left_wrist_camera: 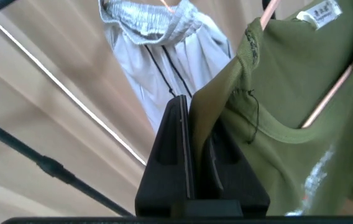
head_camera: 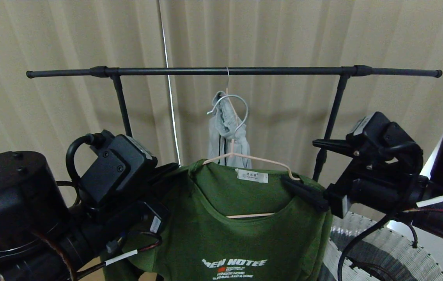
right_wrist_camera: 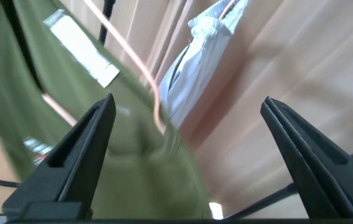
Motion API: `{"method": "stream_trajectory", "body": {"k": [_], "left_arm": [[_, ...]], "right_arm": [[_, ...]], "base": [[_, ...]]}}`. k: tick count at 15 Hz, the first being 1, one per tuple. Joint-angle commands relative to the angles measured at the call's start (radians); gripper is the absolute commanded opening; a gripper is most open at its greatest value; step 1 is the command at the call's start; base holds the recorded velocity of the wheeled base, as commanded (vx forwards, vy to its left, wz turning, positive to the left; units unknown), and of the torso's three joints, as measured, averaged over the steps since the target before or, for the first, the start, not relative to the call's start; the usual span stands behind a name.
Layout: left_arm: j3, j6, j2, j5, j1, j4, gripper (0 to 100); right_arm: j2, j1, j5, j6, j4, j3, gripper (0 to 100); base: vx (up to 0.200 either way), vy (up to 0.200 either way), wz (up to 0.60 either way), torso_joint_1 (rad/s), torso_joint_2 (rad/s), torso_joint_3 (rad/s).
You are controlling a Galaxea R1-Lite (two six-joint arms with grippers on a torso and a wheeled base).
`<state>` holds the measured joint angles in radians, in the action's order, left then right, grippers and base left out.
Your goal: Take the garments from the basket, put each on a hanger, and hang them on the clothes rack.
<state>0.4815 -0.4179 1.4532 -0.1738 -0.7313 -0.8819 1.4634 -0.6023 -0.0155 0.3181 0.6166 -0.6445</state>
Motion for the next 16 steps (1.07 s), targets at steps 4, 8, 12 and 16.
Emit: {"method": "stream_trajectory", "body": {"k": [4,8,12,16], "left_arm": [[-0.012,-0.001,-0.001,0.000,-0.060,-0.002,0],[-0.007,-0.001,-0.001,-0.001,-0.091,-0.003,0],[-0.014,-0.001,0.001,-0.001,-0.091,-0.028,0],[-0.014,-0.002,0.003,-0.001,-0.091,-0.028,0]], "right_arm": [[0.078,0.013,0.000,0.003,0.003,-0.044,100],[0.078,0.006,0.000,0.003,0.002,-0.041,100],[0.066,0.006,0.000,0.003,0.002,-0.030,0],[0.060,0.006,0.000,0.001,0.003,-0.026,0]], "base": [[0.000,0.000,0.00,0.000,0.00,0.000],[0.000,0.000,0.00,0.000,0.00,0.000],[0.000,0.000,0.00,0.000,0.00,0.000],[0.000,0.000,0.00,0.000,0.00,0.000]]}}
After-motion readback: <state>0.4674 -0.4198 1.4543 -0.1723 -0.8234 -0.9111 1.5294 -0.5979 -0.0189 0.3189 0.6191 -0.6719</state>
